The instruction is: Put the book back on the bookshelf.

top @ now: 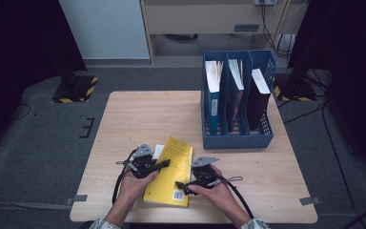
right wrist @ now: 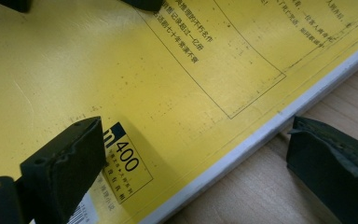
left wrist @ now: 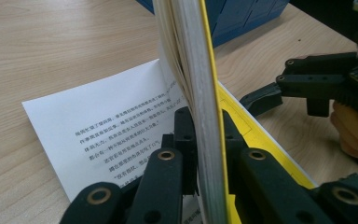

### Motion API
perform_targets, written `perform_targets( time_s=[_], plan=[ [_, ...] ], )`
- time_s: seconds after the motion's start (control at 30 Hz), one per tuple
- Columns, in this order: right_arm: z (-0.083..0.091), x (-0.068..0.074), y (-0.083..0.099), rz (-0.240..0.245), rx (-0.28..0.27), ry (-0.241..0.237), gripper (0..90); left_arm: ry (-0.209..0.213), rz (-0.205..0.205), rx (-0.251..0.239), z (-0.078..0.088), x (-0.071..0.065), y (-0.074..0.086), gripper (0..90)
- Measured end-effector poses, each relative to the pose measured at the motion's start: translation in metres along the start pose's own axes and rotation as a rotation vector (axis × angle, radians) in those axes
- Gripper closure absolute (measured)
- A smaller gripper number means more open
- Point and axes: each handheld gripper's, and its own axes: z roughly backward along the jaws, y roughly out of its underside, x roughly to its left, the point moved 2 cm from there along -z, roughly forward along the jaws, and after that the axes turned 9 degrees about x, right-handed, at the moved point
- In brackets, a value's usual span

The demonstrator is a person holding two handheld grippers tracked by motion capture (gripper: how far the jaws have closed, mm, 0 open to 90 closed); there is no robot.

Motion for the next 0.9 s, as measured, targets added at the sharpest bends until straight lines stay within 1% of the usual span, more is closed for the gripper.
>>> perform_targets(
  time_s=[0.2, 0.27, 0.3, 0.4, 0.53, 0.63, 0.73, 0.77, 0.8, 0.9],
  plan=[
    [-0.001, -0.006, -0.003, -0.038, -0.019, -0.029, 3.7, 0.020, -0.002, -0.035, 0.005, -0.001, -0.001, 84.1],
    [-0.001, -0.008, -0.004, -0.041, -0.022, -0.040, 3.7, 0.023, -0.002, -0.038, 0.006, -0.001, -0.002, 84.2],
    [-0.001, -0.008, -0.005, -0.055, -0.025, -0.053, 3.7, 0.033, -0.004, -0.049, 0.007, -0.002, -0.002, 84.3],
    [-0.003, -0.009, -0.006, -0.061, -0.031, -0.078, 3.8, 0.041, -0.014, -0.062, 0.009, -0.004, -0.003, 84.3],
    [-0.006, -0.007, -0.008, -0.069, -0.038, -0.126, 5.0, 0.063, -0.004, -0.083, 0.011, -0.002, -0.003, 84.3],
    [-0.006, -0.008, -0.009, -0.065, -0.038, -0.149, 6.8, 0.070, 0.006, -0.082, 0.011, 0.001, -0.002, 84.1],
    [-0.005, -0.009, -0.008, -0.068, -0.038, -0.150, 9.7, 0.043, 0.018, -0.054, 0.008, 0.005, 0.000, 80.8],
    [-0.005, -0.010, -0.008, -0.068, -0.039, -0.146, 10.4, 0.035, 0.013, -0.039, 0.007, 0.006, 0.000, 79.4],
    [-0.005, -0.010, -0.008, -0.063, -0.038, -0.145, 11.5, 0.012, 0.000, -0.019, 0.005, 0.007, 0.001, 77.1],
    [-0.005, -0.012, -0.009, -0.072, -0.039, -0.135, 16.7, -0.021, -0.023, 0.011, 0.001, 0.009, 0.003, 71.8]
  ],
)
